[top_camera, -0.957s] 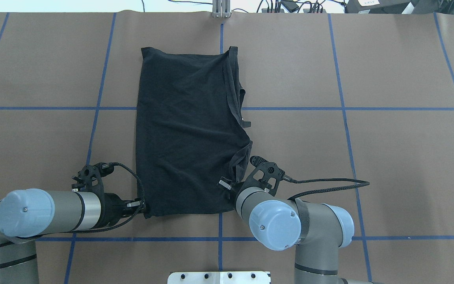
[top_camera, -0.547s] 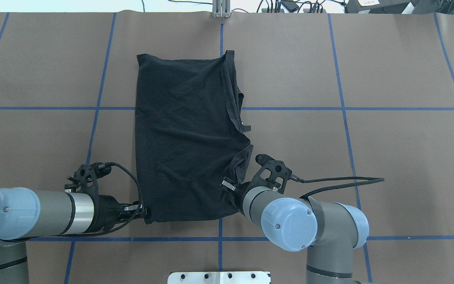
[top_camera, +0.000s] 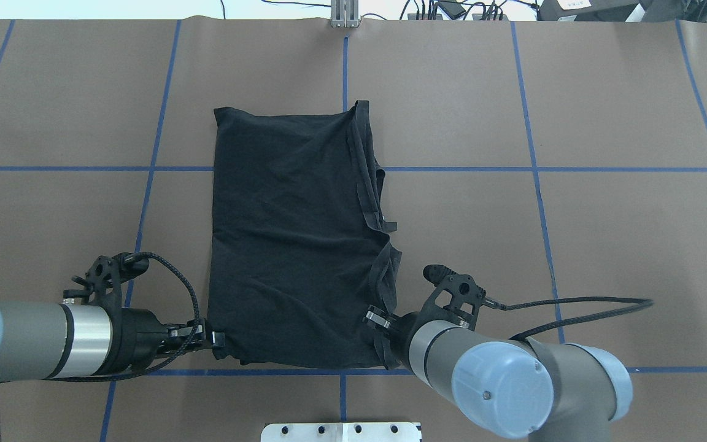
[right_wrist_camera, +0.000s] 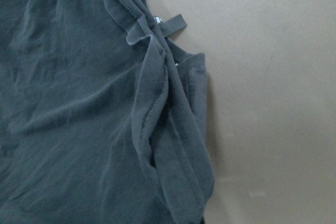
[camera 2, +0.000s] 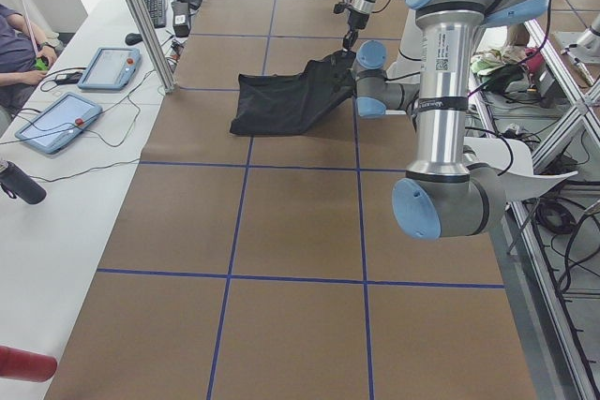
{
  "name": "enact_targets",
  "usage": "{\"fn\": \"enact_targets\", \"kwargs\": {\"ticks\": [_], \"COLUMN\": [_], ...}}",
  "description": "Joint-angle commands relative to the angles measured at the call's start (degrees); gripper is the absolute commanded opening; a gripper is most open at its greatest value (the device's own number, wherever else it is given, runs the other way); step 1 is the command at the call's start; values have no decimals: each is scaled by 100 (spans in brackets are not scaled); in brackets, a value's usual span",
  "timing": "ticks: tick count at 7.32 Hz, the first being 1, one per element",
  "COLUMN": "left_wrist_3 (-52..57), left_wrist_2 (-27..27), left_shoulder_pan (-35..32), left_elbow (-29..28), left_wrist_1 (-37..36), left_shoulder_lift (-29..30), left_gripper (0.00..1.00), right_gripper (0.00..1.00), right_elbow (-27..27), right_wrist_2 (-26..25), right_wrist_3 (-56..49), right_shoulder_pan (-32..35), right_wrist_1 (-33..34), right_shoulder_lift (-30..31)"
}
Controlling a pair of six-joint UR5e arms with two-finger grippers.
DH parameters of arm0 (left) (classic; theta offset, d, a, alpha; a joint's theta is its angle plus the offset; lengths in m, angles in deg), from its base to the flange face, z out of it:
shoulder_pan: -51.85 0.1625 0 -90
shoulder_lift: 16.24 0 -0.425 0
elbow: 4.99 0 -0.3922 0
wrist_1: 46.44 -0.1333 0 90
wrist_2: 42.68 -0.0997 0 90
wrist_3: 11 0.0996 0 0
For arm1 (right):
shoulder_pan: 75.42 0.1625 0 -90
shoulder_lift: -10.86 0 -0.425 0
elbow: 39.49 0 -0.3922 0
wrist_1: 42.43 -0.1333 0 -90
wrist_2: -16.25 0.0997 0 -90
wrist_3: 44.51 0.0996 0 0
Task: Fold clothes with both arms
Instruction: 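Fold the held near edge over onto the far edge with both grippers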
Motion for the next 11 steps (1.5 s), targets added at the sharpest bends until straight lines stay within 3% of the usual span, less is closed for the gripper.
{"fn": "enact_targets", "kwargs": {"ticks": [1, 2, 4, 7, 10, 11], "left_wrist_3": [83, 118, 661, 1365, 2075, 2340], "left_wrist_2": [268, 269, 269, 269, 234, 225], "left_shoulder_pan": [-365, -603, -1086, -1702, -2256, -2388], "left_elbow": [135, 65, -504, -1085, -2506, -2851], "left_wrist_1": [-938, -1420, -2003, -2040, -2032, -2023], "left_shoulder_lift": [558, 883, 1674, 1827, 2607, 2731], "left_gripper": [0, 0, 0, 0, 0, 0], "right_gripper": [0, 0, 0, 0, 0, 0], "right_elbow": [-240, -83, 977, 2104, 3325, 3755], "right_wrist_2": [29, 169, 625, 917, 1259, 1295], "right_wrist_3": [-231, -399, -531, -953, -1296, -1349], "right_shoulder_pan": [296, 621, 1307, 2020, 2609, 2707], "right_wrist_1": [471, 462, 454, 401, 270, -105], "right_shoulder_lift": [-294, -478, -1319, -1929, -2509, -2632]}}
